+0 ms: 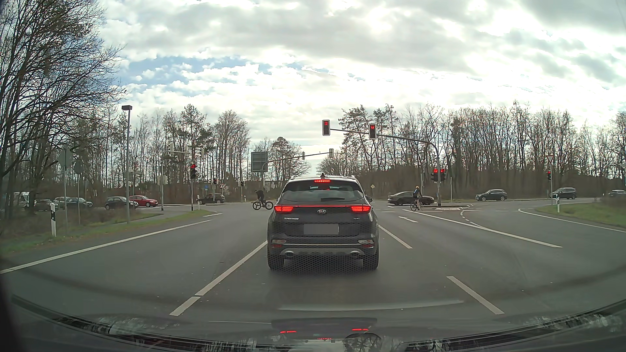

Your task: Follow the waypoints while adhering to traffic rules and regulations

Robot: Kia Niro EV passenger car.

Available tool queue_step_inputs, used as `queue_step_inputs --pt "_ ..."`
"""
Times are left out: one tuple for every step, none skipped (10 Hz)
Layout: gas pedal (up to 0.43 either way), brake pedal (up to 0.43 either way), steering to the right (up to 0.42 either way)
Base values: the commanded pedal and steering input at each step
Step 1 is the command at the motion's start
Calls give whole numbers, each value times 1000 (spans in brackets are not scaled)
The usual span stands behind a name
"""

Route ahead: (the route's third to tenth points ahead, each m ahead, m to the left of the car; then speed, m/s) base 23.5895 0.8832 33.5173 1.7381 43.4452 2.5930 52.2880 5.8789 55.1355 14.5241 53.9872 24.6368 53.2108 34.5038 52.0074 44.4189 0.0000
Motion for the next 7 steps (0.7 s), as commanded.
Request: queue_step_inputs --pt "0 299 -1" --pt "0 299 -1" --pt "0 299 -1" --pt "0 299 -1" --pt "0 299 -1" --pt "0 299 -2" --pt "0 299 -1"
